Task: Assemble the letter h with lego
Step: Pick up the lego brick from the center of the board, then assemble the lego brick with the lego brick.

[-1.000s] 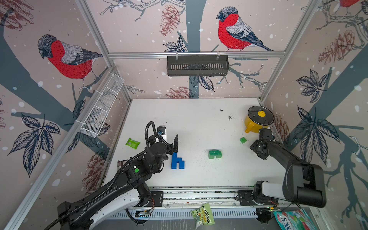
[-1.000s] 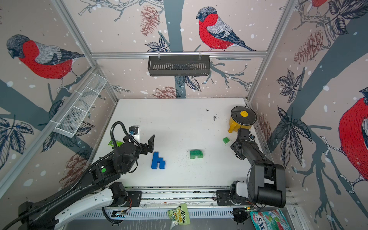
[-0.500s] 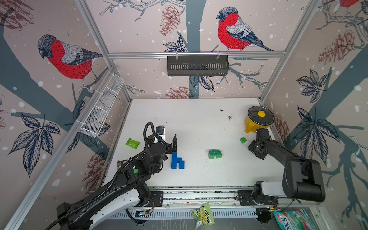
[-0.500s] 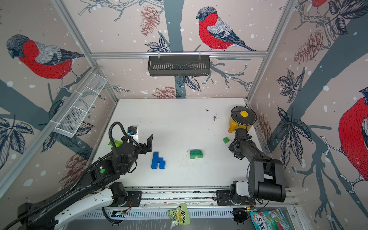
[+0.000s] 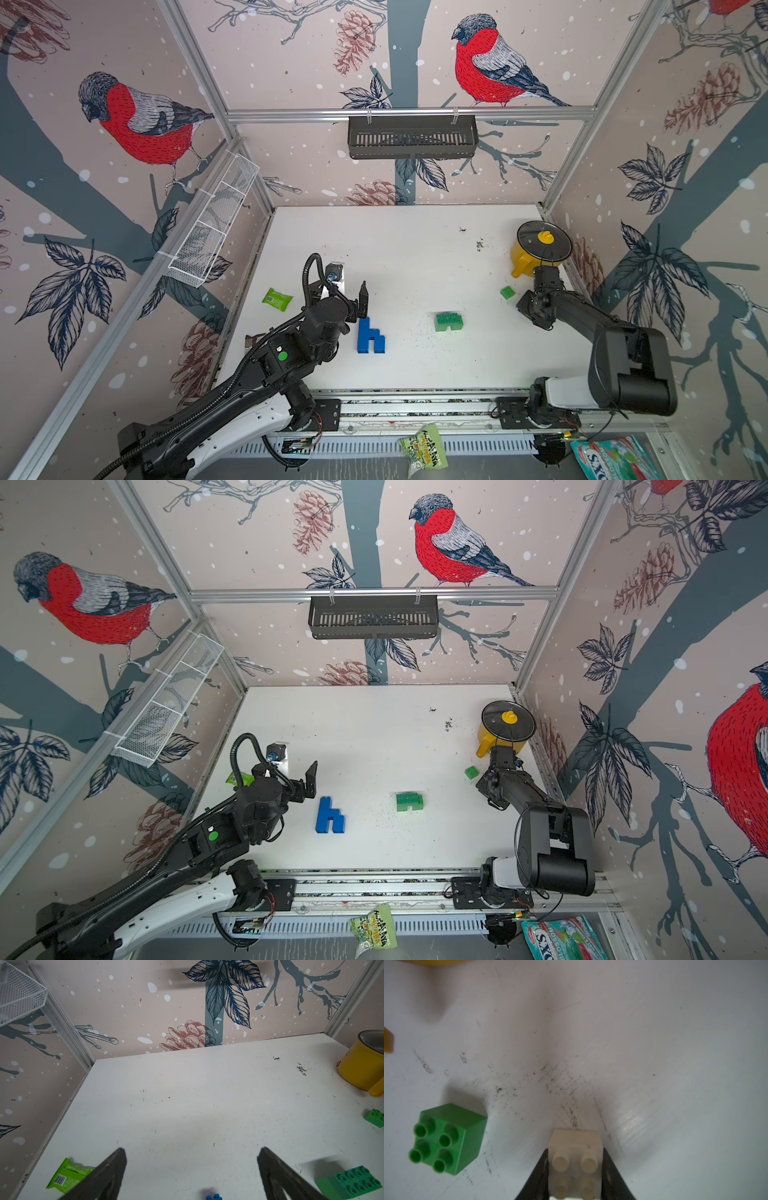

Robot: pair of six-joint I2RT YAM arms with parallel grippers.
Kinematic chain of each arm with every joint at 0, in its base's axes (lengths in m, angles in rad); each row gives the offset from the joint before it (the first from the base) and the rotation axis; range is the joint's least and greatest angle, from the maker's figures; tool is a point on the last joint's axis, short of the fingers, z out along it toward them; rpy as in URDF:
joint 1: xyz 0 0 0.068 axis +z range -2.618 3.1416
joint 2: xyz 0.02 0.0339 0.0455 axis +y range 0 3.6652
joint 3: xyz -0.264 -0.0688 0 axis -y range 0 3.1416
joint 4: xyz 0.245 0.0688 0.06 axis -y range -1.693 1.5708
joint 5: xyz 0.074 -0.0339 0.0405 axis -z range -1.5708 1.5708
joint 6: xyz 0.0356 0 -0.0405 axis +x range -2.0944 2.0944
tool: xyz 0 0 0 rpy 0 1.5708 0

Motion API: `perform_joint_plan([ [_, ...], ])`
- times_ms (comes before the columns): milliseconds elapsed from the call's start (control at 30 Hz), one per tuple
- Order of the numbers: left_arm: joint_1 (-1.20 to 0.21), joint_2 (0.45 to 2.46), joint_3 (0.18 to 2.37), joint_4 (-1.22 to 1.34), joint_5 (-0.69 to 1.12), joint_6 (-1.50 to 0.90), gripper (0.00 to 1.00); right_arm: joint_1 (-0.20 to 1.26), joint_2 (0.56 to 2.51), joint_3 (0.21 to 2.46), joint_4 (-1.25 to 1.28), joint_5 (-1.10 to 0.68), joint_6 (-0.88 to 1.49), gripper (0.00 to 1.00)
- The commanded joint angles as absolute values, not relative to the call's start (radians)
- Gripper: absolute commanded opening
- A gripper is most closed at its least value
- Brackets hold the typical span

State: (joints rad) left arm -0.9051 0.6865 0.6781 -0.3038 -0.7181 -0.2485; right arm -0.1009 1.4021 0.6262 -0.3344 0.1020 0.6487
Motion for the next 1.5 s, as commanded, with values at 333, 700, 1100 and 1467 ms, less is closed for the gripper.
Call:
perform_joint_plan([
  [333, -0.893, 0.709, 0.696, -0.328, -0.753, -0.265, 0.98, 0.123, 1.41, 0.721, -0.453, 0.184, 0.637, 0.3],
  [700, -0.888, 0.763, 0.723, -0.401, -0.784, -0.315, 0.98, 0.358, 1.294, 0.853, -0.596, 0.112, 0.567, 0.32],
  [1100, -0.773, 0.784, 0.7, -0.464, -0.658, -0.392, 0.98, 0.706, 1.341, 0.985, -0.703, 0.085, 0.582, 0.37],
  [1467, -0.762, 0.803, 0.698, -0.462, -0.645, -0.388, 0.98, 0.903, 1.483, 1.038, -0.714, 0.139, 0.65, 0.34],
])
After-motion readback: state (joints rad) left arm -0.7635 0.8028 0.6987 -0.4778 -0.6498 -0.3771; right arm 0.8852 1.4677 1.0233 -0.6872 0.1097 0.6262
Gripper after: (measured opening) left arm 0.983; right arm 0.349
